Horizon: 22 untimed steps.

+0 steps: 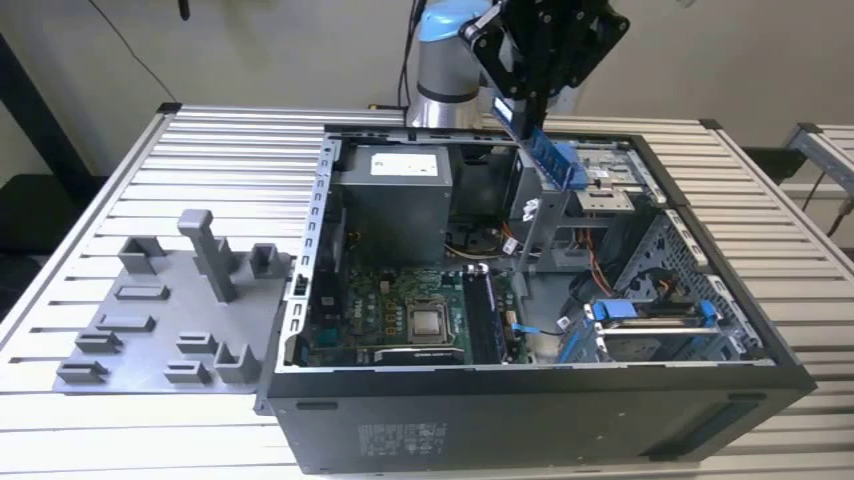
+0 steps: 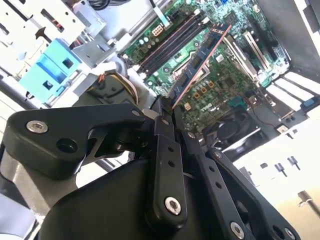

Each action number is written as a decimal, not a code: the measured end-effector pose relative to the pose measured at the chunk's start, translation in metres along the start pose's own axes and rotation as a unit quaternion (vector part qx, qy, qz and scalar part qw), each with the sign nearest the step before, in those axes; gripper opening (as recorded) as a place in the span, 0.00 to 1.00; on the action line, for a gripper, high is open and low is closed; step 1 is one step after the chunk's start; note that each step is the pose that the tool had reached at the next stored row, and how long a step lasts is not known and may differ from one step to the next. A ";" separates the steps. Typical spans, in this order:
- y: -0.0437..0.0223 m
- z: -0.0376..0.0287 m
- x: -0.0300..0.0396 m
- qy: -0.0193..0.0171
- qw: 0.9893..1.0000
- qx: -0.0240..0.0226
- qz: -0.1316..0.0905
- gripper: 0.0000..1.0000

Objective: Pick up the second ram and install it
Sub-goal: 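Insert the second ram into the second slot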

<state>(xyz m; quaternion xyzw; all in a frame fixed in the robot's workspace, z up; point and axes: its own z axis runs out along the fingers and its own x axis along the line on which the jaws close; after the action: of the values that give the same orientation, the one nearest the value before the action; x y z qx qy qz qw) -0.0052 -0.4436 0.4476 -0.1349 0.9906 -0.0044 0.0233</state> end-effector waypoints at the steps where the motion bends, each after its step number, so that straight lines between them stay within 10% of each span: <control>1: 0.0000 0.0000 0.0000 0.000 1.000 0.000 0.006 0.15; 9: 0.0000 0.0010 0.0000 0.001 0.999 0.002 0.054 0.15; 18: 0.0002 0.0122 0.0005 0.002 0.992 0.006 0.125 0.15; 22: 0.0003 0.0195 0.0009 0.002 0.992 0.007 0.128 0.15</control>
<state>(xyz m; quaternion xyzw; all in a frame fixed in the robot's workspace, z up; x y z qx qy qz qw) -0.0052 -0.4436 0.4281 -0.0065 0.9997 -0.0081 0.0226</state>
